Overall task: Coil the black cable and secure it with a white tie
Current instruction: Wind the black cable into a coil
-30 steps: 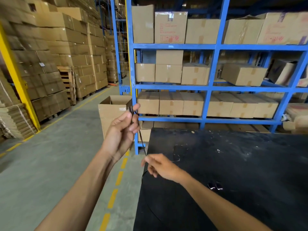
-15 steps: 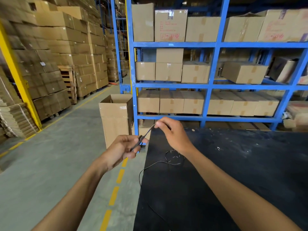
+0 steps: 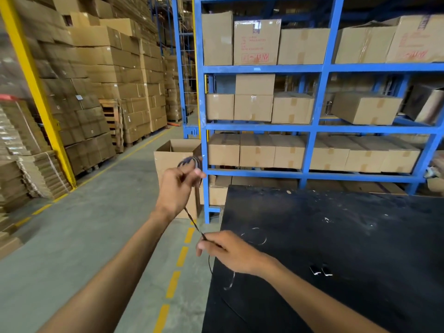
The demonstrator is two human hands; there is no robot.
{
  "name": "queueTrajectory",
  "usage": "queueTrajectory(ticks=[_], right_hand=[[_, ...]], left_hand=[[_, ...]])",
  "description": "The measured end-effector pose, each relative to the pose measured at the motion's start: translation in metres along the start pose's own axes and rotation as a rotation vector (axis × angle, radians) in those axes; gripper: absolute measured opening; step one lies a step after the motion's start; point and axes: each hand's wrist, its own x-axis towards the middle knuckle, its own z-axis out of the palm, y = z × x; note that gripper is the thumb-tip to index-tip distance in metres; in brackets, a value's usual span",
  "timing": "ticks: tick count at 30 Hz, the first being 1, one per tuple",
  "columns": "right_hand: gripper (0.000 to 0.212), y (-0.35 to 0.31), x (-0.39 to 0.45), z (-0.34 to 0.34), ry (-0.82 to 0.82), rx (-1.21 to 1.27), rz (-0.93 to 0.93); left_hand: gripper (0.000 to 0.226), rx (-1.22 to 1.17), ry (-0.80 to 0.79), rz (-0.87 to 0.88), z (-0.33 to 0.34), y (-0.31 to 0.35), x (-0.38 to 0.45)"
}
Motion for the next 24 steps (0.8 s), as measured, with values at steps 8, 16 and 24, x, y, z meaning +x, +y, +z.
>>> queueTrajectory(ticks=[8,16,24], right_hand=[[0.021,0.001,0.025,-0.074,0.545,-0.099,-0.084],[0.034,0.01,0.046,-0.062,0.463,0.248,0.054],[0.03,-0.014,0.013,-0.017,-0.012,0.282,0.058]], left_hand=[[0.032,-0.219,-0.484,-0.358,-0.006,-0.012,-0.031],[0.027,-1.022,-0.372,-0.38,-0.003,0.027,-0.017],[0.03,-0.382,-0.025,-0.068,-0.002,0.023,0.015]])
